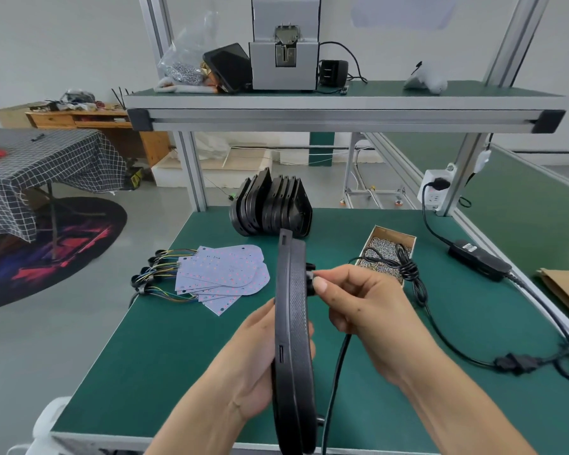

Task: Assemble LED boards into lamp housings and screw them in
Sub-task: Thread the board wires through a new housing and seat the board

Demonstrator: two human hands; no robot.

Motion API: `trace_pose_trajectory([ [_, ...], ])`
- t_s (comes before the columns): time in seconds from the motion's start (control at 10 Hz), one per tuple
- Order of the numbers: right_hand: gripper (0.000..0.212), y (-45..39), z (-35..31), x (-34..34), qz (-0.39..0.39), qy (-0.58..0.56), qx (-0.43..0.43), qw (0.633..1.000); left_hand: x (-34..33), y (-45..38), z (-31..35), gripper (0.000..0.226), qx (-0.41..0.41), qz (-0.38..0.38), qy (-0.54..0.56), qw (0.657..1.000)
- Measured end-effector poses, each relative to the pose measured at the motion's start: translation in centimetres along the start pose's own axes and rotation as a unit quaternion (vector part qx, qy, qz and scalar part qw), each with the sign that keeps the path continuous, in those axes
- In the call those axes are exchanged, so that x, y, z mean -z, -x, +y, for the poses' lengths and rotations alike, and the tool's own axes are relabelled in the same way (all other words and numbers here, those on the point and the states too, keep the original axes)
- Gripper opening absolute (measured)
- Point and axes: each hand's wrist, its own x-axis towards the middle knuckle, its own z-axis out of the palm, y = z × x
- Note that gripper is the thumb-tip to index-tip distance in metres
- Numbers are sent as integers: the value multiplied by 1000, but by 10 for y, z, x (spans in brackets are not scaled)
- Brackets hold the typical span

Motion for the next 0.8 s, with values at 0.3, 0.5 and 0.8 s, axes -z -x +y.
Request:
trace_pose_trajectory([
  [0.3, 11, -2, -2, -3, 0, 40, 5, 999, -10, 4, 11, 9, 13, 19, -13, 1000],
  [0.5, 18, -3, 1, -5, -2, 60, 4, 998, -16, 1, 4, 28, -55, 27, -31, 998],
  [0.8, 85, -11, -17, 29, 6, 49, -30, 998, -4, -4, 6, 34, -258, 224, -275, 899],
])
